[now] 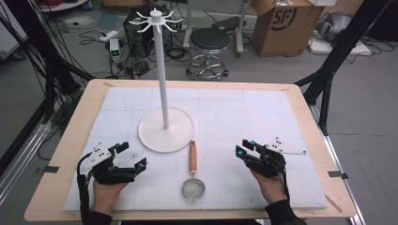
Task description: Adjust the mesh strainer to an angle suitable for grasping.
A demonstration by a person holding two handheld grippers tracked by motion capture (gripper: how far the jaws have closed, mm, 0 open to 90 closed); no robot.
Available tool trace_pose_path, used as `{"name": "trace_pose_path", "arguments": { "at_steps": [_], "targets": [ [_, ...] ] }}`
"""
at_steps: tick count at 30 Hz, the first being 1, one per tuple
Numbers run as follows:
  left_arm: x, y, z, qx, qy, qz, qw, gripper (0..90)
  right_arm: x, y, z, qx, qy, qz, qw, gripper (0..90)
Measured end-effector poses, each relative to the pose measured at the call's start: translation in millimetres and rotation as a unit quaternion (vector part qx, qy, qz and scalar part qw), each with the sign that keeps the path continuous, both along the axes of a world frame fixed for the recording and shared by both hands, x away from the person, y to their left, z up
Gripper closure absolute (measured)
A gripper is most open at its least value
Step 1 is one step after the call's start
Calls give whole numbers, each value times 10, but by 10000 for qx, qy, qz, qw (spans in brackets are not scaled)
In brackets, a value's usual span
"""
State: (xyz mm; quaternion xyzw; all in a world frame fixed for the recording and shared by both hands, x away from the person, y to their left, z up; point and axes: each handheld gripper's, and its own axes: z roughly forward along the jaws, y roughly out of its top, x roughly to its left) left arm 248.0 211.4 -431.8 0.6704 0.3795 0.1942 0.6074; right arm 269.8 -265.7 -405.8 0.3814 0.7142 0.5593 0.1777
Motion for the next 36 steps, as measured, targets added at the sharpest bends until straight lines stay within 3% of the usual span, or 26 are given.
{"name": "trace_pose_path", "arguments": {
  "at_steps": [11,16,28,34,36],
  "targets": [
    [-7,7,3,-16,-17,-12,10000,34,58,293,53,-144,109,271,9995,818],
    [-10,14,4,-49,-12,-9,10000,34,77,479,58,-370,163,429,9983,885],
    [-7,5,3,-38,-22,-35,10000,34,95,848,3,-455,487,808,9945,891],
    [-10,10,5,-66,-24,-33,10000,34,104,1056,-50,-578,675,1051,9905,891],
    [-10,6,4,-59,-33,-36,10000,34,114,1139,-86,-575,832,1141,9883,891]
  ]
}}
